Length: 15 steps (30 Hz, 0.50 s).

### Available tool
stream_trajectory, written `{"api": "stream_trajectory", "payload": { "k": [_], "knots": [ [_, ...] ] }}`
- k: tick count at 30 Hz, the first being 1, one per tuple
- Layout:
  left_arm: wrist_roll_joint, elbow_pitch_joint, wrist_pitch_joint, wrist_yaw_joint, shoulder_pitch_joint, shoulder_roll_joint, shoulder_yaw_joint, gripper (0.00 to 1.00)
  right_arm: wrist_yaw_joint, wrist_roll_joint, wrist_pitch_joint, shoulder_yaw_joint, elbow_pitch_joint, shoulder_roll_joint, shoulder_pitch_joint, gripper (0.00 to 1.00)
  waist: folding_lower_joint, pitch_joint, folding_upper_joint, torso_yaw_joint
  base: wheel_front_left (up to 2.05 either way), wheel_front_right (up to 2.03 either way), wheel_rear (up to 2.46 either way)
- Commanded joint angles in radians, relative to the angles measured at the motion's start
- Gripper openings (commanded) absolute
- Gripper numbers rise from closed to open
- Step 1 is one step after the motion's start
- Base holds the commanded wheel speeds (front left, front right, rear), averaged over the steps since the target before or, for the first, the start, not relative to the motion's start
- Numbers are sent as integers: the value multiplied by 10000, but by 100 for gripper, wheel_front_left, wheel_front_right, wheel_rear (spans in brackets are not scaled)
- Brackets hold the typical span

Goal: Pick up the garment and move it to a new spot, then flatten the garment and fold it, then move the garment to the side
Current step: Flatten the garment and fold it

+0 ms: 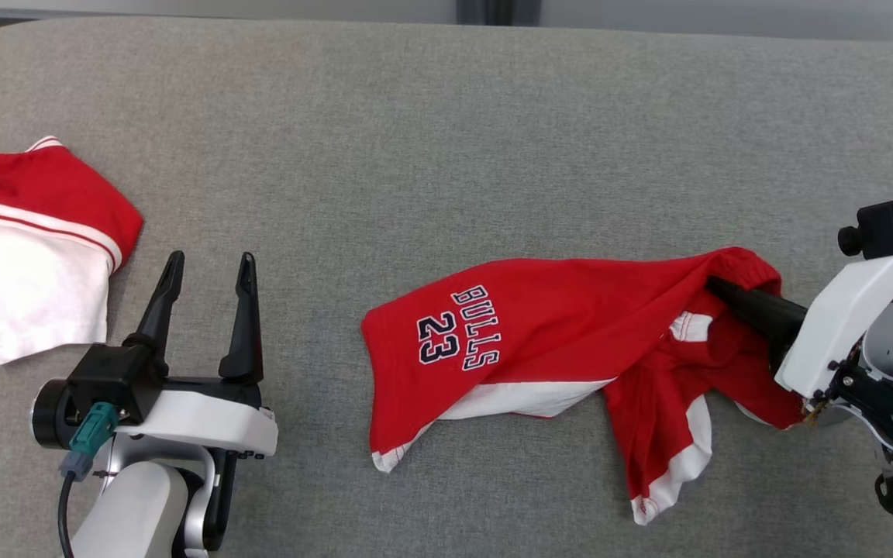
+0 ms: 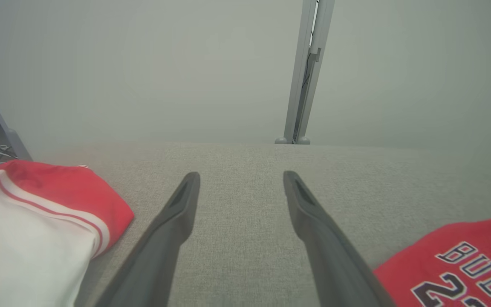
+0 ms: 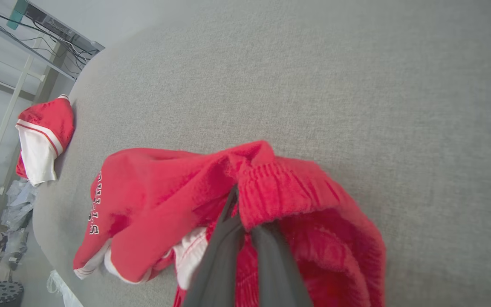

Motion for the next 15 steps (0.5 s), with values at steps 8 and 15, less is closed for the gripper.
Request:
{"api": "stream_trajectory", "payload": {
  "k": [8,15],
  "knots": [
    [81,340,-106,-168,-305,-43,-56,100,6,410,-911,547,921,-321,-253,100,0,144,0,125,0,0,0],
    [93,438,-33,-44,0,160,0,100,6,1094,-1407,844,318,-830,1007,100,0,-446,0,-347,0,0,0]
  ]
}}
